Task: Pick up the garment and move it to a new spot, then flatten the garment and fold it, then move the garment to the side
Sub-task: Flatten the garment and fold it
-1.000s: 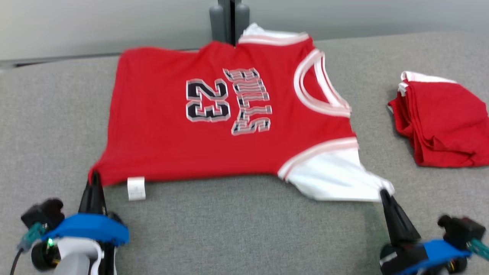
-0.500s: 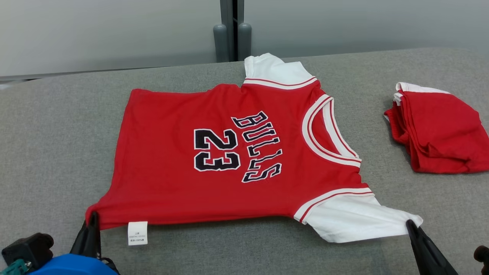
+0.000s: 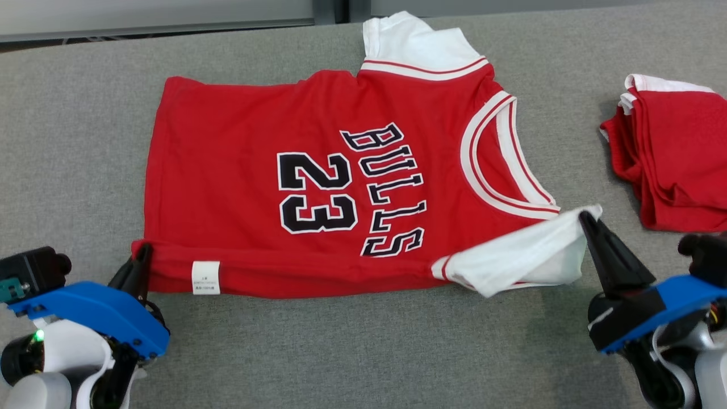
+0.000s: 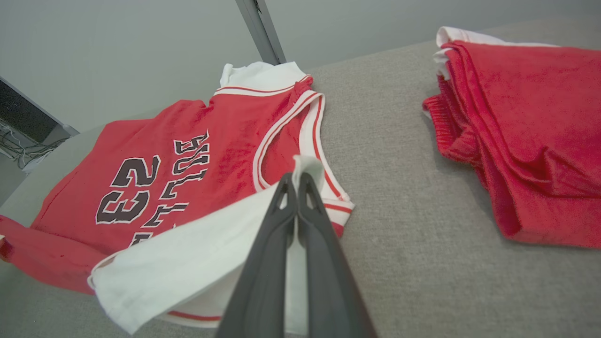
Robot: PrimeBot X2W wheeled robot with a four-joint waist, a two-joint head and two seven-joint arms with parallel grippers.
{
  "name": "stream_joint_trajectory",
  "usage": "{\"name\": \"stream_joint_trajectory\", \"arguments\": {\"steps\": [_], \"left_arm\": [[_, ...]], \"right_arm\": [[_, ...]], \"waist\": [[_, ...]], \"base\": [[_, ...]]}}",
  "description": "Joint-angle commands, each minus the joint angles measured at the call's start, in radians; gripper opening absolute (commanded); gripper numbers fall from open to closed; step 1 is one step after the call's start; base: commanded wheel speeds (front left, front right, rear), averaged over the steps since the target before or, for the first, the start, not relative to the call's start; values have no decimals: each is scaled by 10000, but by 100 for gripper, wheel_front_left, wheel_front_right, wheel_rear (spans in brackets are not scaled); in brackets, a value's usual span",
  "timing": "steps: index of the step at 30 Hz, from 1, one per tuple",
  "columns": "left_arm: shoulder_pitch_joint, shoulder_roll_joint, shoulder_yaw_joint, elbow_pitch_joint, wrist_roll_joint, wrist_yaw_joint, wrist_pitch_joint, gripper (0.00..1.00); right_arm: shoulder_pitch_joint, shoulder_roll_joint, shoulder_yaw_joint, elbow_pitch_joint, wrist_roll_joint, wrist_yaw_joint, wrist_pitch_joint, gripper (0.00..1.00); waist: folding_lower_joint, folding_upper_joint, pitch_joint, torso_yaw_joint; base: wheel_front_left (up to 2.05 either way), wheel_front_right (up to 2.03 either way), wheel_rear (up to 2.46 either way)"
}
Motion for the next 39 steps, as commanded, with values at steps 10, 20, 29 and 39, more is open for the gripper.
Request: {"name": "stream_joint_trajectory", "arguments": {"steps": [10, 20, 29, 39], "left_arm": [[-1638, 138, -254, 1182, -230, -550, 217, 41], [-1440, -475, -448, 1408, 999, -871, -3045, 100], [-675, -826, -798, 1390, 2692, -597, -6318, 100], [373, -767, -878, 1929, 3147, -413, -6924, 100]], "right_arm": [[-2945, -726, 919, 2806, 665, 1, -960, 17], [-3069, -1279, 1846, 3714, -454, 1, -4404, 100], [-1244, -765, 780, 2152, -1969, 1, -4978, 100], [858, 41, 306, -19, -2597, 1, -4102, 100]], "waist": [[-3, -1, 519, 242], [-3, -1, 312, 392], [-3, -1, -374, 354], [-3, -1, -1067, 85]], "base": [[0, 0, 0], [0, 0, 0], [0, 0, 0], [0, 0, 0]]}}
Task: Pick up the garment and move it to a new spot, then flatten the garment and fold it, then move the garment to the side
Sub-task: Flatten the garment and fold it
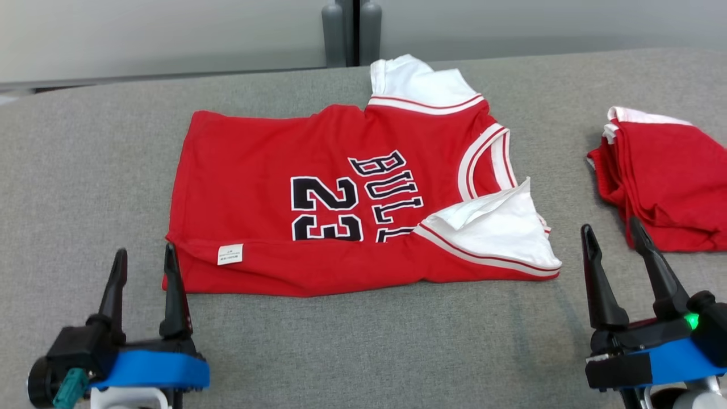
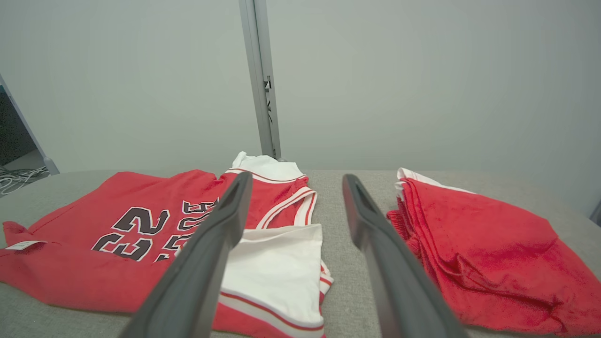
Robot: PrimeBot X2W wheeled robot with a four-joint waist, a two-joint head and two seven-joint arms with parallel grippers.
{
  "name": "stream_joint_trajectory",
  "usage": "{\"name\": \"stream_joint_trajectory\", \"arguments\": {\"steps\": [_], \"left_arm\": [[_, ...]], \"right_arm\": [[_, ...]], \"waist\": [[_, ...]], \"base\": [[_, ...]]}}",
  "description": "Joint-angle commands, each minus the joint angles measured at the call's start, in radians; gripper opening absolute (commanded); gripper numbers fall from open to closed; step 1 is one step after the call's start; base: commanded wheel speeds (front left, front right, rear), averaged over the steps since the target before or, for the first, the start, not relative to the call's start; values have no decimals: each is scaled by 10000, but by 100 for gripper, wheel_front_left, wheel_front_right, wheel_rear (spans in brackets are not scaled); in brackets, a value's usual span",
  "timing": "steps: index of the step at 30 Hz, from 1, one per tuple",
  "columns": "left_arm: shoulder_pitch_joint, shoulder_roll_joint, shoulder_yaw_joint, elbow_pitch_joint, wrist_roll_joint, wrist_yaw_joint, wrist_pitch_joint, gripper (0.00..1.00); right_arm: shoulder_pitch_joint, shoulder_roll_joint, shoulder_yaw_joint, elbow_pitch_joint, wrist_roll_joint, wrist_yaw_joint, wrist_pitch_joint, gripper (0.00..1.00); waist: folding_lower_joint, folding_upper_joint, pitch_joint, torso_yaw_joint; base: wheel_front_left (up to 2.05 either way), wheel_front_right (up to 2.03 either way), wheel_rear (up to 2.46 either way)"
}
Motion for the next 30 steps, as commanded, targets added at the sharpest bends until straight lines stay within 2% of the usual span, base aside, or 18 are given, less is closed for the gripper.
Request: {"name": "stream_joint_trajectory", "arguments": {"steps": [1, 12, 18, 23, 30], "left_arm": [[114, 30, 36, 81, -26, -3, -41, 100], [289, 83, -83, 461, -174, -102, 24, 100], [-44, 199, -186, 922, -281, -334, 222, 100], [-452, 184, -240, 1854, -600, -616, 514, 100], [-1321, 247, -234, 3336, -1035, -1127, 773, 100]], "right_arm": [[188, 77, -24, -133, -51, 1, 79, 100], [666, 301, -155, -567, 11, 1, 581, 100], [518, 267, -113, -102, 164, 1, 819, 100], [76, 148, 177, 1217, 300, 1, 819, 100], [-1153, 38, 475, 3827, 589, 1, 264, 100]], "waist": [[2, 0, -115, -75], [2, 0, -416, -36], [2, 0, -202, 4], [2, 0, 114, 25], [2, 0, 507, 46]], "base": [[0, 0, 0], [0, 0, 0], [0, 0, 0], [0, 0, 0], [0, 0, 0]]}}
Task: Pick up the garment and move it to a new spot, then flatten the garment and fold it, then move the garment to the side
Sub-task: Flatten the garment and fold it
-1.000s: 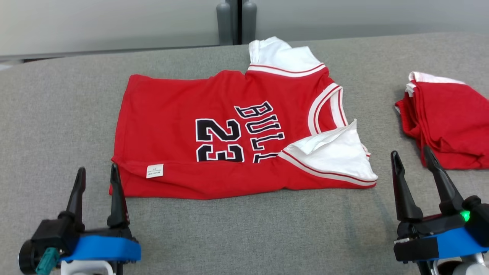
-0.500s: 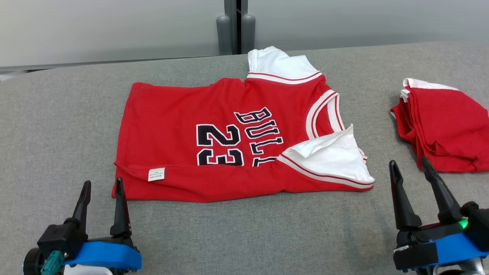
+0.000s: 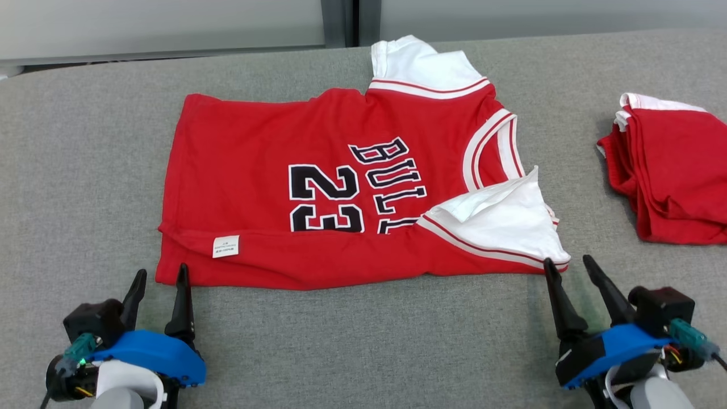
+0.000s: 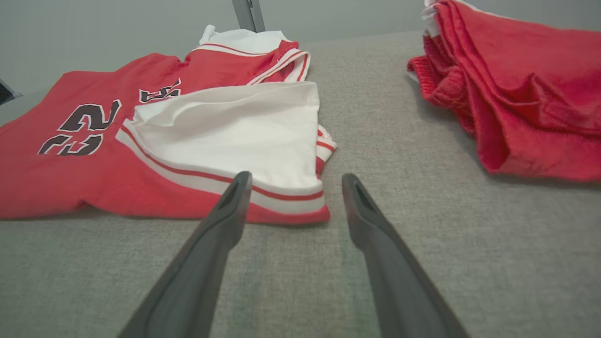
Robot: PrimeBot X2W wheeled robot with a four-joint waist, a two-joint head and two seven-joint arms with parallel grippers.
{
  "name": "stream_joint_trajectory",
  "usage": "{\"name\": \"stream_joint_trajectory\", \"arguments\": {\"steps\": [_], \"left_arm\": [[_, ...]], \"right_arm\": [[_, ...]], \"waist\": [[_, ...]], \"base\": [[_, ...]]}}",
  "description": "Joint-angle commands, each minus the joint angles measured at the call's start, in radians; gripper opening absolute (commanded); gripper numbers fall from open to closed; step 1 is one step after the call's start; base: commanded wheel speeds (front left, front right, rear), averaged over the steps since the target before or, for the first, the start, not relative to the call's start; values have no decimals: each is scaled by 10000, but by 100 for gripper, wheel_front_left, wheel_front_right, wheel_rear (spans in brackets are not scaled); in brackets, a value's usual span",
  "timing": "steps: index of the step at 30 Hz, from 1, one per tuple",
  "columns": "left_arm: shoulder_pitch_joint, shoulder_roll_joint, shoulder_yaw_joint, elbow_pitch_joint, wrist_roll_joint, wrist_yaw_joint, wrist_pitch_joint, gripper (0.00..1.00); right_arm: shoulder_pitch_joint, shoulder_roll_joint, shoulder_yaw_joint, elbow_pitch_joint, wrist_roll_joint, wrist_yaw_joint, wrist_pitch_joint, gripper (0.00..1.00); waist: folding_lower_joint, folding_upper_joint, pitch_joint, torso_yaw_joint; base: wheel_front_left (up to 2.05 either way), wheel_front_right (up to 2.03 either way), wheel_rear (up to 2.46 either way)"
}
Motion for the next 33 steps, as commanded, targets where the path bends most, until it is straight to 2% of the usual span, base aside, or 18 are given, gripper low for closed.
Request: {"name": "stream_joint_trajectory", "arguments": {"steps": [1, 7, 8, 9, 10, 11, 16, 24, 33], "left_arm": [[-297, 69, 2, 260, -98, -116, 101, 100], [-896, 73, -80, 1196, -536, -497, 724, 100], [-954, 77, -112, 1346, -609, -561, 882, 77], [-996, 64, -143, 1450, -733, -641, 1007, 33], [-1024, 41, -179, 1529, -844, -710, 1129, 0], [-1046, 59, -233, 1570, -888, -744, 1204, 0], [-785, 216, -278, 1263, -1002, -815, 1034, 0], [325, 448, -311, -91, -1092, -517, 1467, 0], [1893, 742, -290, -1672, -1544, -70, 2855, 0]], "right_arm": [[-386, -80, 27, 429, 88, 1, -128, 100], [-1338, -236, 388, 1861, 517, 1, -85, 100], [-1491, -267, 518, 2091, 645, 1, -64, 100], [-1599, -304, 646, 2332, 773, 1, 48, 85], [-1699, -340, 773, 2530, 895, 1, 120, 40], [-1796, -345, 899, 2664, 1068, 1, 102, 0], [-2017, -594, 1200, 2890, 1639, -1, -175, 0], [-666, -837, 1001, 1833, 1954, -1, -226, 0], [2110, -36, 48, -273, 1492, -1, 682, 0]], "waist": [[-1, 0, 102, 31], [-1, 0, 336, 58], [-1, 0, 359, 59], [-1, 0, 381, 57], [-1, 0, 398, 55], [-1, 0, 412, 53], [-1, 0, 361, 56], [-1, 0, -135, 278], [-1, 0, -805, 469]], "base": [[0, 0, 0], [0, 0, 0], [0, 0, 0], [0, 0, 0], [0, 0, 0], [0, 0, 0], [0, 0, 0], [0, 0, 0], [0, 0, 0]]}}
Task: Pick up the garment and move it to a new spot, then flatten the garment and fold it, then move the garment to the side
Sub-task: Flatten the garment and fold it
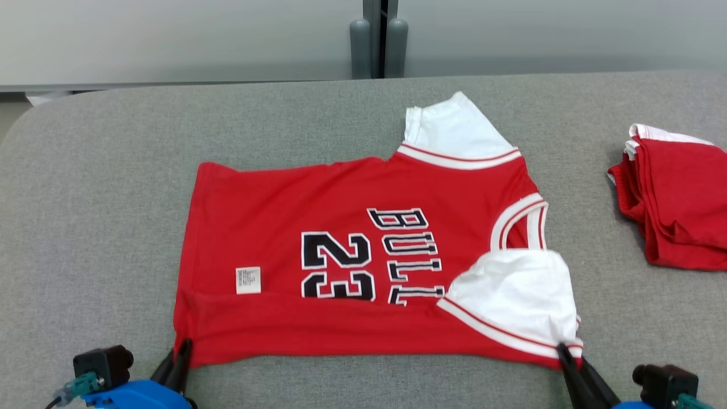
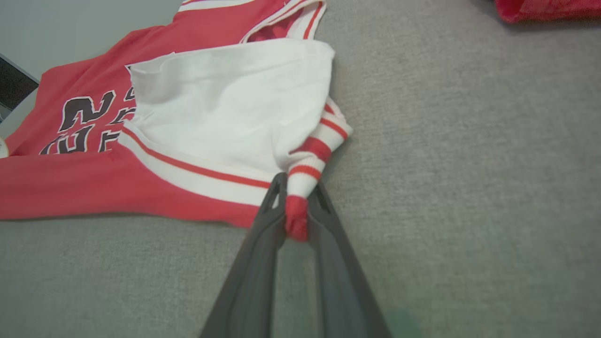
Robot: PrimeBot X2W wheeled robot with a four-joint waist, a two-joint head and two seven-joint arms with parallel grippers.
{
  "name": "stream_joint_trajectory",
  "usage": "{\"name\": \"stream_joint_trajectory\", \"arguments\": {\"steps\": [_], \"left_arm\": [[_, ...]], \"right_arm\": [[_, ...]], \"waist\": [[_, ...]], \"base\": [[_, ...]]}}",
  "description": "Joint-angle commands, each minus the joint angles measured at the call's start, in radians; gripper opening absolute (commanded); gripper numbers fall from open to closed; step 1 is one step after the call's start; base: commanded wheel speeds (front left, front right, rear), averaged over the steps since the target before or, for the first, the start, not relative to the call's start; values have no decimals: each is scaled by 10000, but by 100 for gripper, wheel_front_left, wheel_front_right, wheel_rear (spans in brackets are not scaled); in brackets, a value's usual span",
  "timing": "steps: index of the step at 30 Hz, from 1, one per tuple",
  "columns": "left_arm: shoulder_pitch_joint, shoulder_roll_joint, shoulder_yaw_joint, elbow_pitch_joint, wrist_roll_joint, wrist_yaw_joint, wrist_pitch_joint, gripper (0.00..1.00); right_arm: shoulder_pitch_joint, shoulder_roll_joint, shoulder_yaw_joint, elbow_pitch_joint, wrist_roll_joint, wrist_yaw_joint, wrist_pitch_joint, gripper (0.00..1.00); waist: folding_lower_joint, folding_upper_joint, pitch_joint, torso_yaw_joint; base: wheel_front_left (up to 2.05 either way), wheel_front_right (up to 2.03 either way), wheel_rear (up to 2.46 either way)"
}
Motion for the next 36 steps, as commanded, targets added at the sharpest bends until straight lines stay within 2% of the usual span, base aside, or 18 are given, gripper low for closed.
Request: {"name": "stream_joint_trajectory", "arguments": {"steps": [1, 4, 5, 6, 7, 10, 16, 18, 20, 23, 31, 36], "left_arm": [[187, 57, 28, -135, -58, 69, 108, 0], [576, 278, -119, -486, -90, 41, 590, 0], [623, 354, -102, -561, -55, 91, 628, 0], [668, 374, -112, -642, -3, 105, 620, 65], [699, 366, -117, -730, 47, 153, 518, 100], [585, 226, -44, -1025, 397, 413, -161, 100], [124, -184, 154, -1579, 1348, 1058, -2364, 100], [-42, -316, 81, -1912, 1653, 1259, -2769, 100], [-213, -194, 150, -2035, 1866, 1359, -3050, 100], [-462, -195, 129, -2251, 2038, 1411, -3204, 100], [-695, -74, 50, -2554, 2117, 1605, -2791, 100], [-1071, 127, 15, -2590, 2055, 1485, -2338, 100]], "right_arm": [[281, 45, -92, -145, -38, -3, 95, 0], [903, 282, -226, -574, -166, -3, 418, 0], [1030, 347, -250, -729, -227, -3, 480, 19], [1109, 391, -290, -875, -304, -1, 500, 79], [1140, 418, -325, -1001, -369, -1, 492, 100], [964, 476, -477, -1406, -688, -1, 188, 100], [309, 518, -873, -2657, -1243, -1, -110, 100], [91, 498, -930, -3107, -1466, -1, -29, 100], [-135, 434, -963, -3503, -1623, -1, 87, 100], [-343, 410, -1020, -3990, -1750, -1, 328, 100], [-410, 494, -1100, -4545, -1839, -1, 666, 100], [-528, 531, -1092, -4633, -1786, -1, 636, 100]], "waist": [[1, -1, -59, -9], [1, -1, -204, 43], [1, -1, -215, 48], [1, -1, -232, 50], [1, -1, -243, 45], [1, -1, -259, 28], [1, -1, -265, -32], [1, -1, -289, -51], [1, -1, -311, -78], [1, -1, -363, -88], [1, -1, -267, -160], [1, -1, 45, -224]], "base": [[0, 0, 0], [0, 0, 0], [0, 0, 0], [0, 0, 0], [0, 0, 0], [0, 0, 0], [0, 0, 0], [0, 0, 0], [0, 0, 0], [0, 0, 0], [0, 0, 0], [0, 0, 0]]}}
